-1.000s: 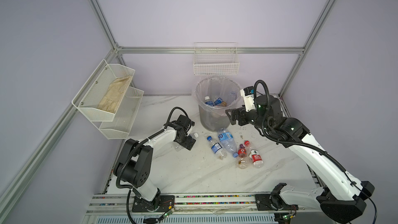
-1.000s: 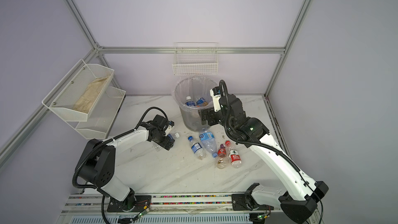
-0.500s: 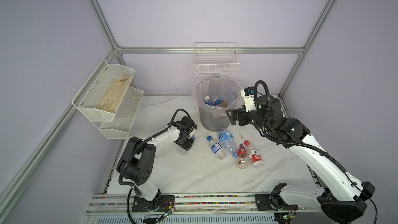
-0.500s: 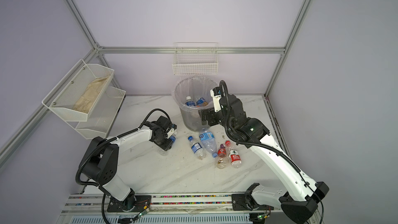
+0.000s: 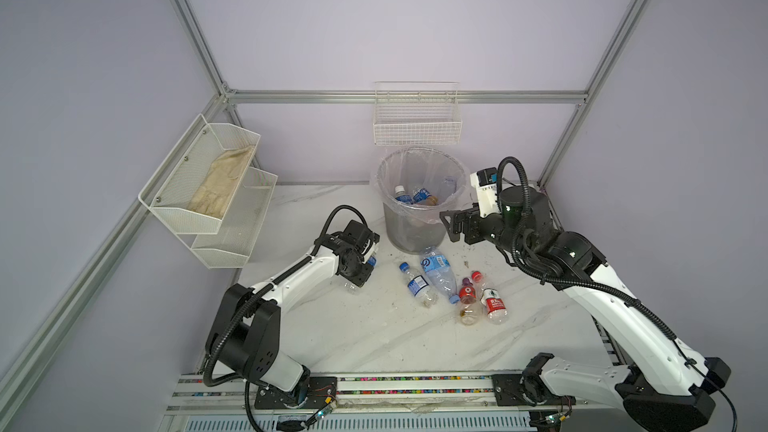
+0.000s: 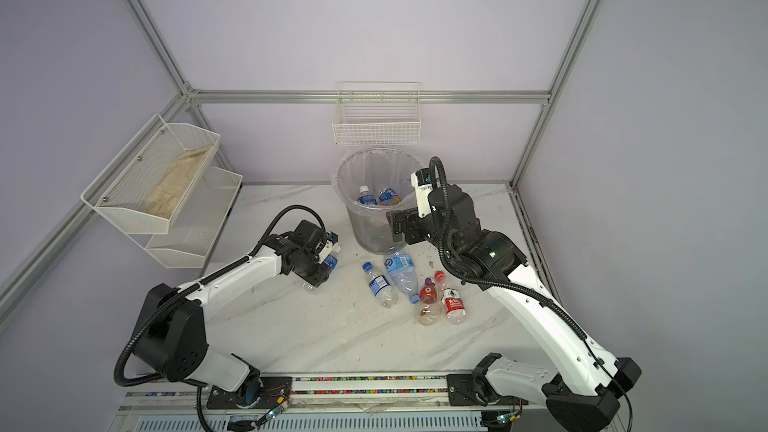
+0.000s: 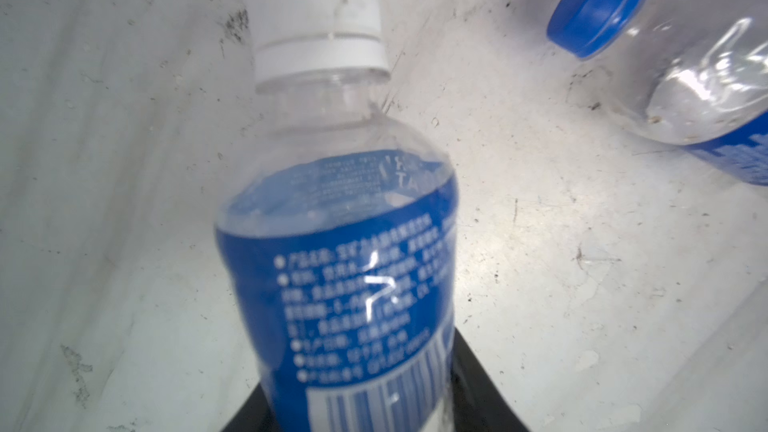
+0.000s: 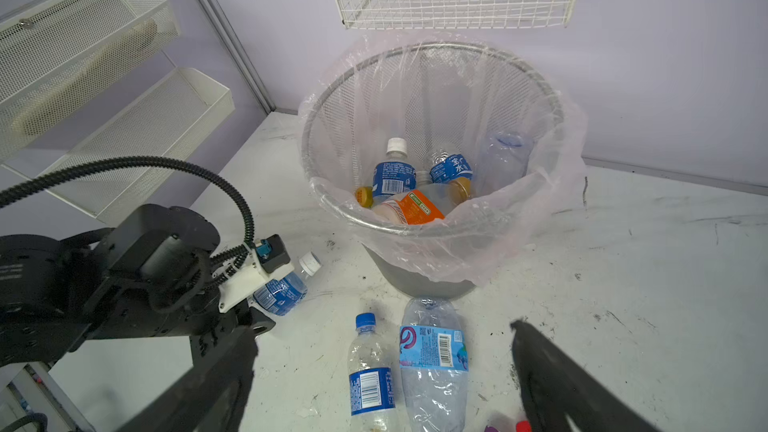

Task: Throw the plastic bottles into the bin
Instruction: 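Close the left gripper on the water bottle and lift it, then carry the water bottle with the left gripper up over the wastebasket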

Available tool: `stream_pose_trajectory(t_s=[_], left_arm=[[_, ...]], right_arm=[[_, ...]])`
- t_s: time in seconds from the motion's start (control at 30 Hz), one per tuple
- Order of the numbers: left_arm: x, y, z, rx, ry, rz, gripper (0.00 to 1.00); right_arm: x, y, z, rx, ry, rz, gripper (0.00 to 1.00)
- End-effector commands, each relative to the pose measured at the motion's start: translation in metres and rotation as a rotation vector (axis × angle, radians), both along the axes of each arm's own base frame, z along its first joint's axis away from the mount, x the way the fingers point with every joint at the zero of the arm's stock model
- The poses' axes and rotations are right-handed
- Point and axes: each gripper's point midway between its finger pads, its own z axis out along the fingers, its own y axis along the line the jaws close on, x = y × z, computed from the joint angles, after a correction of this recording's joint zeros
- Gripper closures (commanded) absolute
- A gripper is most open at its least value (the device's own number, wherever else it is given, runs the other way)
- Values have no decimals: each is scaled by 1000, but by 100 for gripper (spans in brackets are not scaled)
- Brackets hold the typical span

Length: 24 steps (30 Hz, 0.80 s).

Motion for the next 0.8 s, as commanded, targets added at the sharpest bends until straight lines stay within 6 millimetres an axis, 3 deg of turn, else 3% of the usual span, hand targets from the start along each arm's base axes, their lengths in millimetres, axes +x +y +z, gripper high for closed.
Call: stream_pose_trajectory(t_s=[0.0, 0.03, 0.77], left_arm=[[6, -11, 38, -87, -82, 12, 65], [4, -11, 53, -113, -121, 11, 65], [-23, -35, 212, -498, -514, -104, 66]], right_arm=[[-2, -2, 1, 13, -5, -9, 3], [-2, -2, 1, 15, -4, -10, 2], [-3, -4, -9, 29, 24, -28, 3]])
